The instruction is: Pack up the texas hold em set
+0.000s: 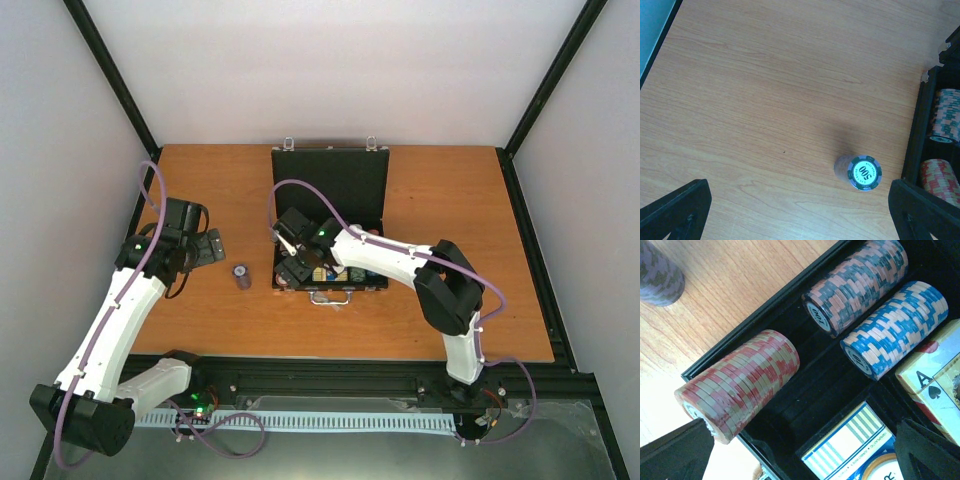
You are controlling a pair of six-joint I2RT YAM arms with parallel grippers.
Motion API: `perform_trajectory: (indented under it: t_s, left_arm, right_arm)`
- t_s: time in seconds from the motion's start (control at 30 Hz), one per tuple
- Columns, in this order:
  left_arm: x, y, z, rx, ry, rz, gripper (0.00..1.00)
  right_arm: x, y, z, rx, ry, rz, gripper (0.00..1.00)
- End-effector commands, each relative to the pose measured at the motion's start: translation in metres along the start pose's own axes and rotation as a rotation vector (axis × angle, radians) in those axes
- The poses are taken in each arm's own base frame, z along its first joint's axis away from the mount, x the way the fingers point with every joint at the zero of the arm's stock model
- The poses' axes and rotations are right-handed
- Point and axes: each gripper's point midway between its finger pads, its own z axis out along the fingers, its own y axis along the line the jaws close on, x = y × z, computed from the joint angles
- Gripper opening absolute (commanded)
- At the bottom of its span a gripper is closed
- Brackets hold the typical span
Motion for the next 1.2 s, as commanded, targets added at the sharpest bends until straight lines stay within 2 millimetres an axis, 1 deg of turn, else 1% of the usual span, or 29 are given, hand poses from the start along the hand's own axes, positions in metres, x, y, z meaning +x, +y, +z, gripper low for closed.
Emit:
perform_trajectory:
  t_s: [0.0,0.17,0.27,0.37,0.43,0.57,0.7,0.77,0.8,0.87,0.93,1.07,1.17]
  left_arm:
    - [-0.005,0.000,-0.001,0.004,-0.023,-0.012,1.00]
    - [-0.005,0.000,0.000,0.003,-0.022,-0.013,1.00]
    - [-0.005,0.000,0.000,0.000,-0.023,-0.012,1.00]
    - [-0.005,0.000,0.000,0.000,-0.022,-0.012,1.00]
    - [-0.006,-0.001,0.000,0.003,-0.021,-0.010,1.00]
    - [-0.007,0.000,-0.001,0.001,-0.025,-0.009,1.00]
    - [-0.007,0.002,-0.002,-0.008,-0.029,-0.009,1.00]
    - [-0.007,0.002,-0.003,-0.006,-0.031,-0.009,1.00]
    - [-0.007,0.002,-0.004,-0.007,-0.032,-0.009,1.00]
    - [-0.008,0.003,-0.005,-0.008,-0.036,-0.010,1.00]
    - [-0.010,0.003,-0.006,-0.008,-0.041,-0.014,1.00]
    - [-0.016,0.002,-0.012,-0.003,-0.055,-0.028,1.00]
    - [-0.023,0.002,-0.018,-0.008,-0.068,-0.035,1.00]
  right_arm:
    - [-0.001,0.001,-0.003,0.005,-0.013,-0.007,1.00]
    - [0.005,0.000,0.011,0.020,0.021,-0.016,1.00]
    - [0.006,-0.006,0.021,0.060,0.034,-0.011,1.00]
    - [0.000,-0.014,0.033,0.113,0.031,-0.007,1.00]
    - [-0.007,-0.018,0.037,0.147,0.018,-0.005,1.00]
    - [-0.024,-0.027,0.036,0.200,-0.019,0.015,1.00]
    - [-0.035,-0.028,0.024,0.198,-0.058,0.026,1.00]
    - [-0.038,-0.021,0.013,0.155,-0.074,0.010,1.00]
    - [-0.038,-0.015,0.006,0.114,-0.085,-0.002,1.00]
    - [-0.042,-0.003,-0.013,0.044,-0.120,-0.034,1.00]
    - [-0.043,0.013,-0.030,-0.042,-0.142,-0.084,1.00]
    - [-0.043,0.048,-0.042,-0.188,-0.147,-0.176,1.00]
    - [-0.048,0.073,-0.040,-0.297,-0.166,-0.186,1.00]
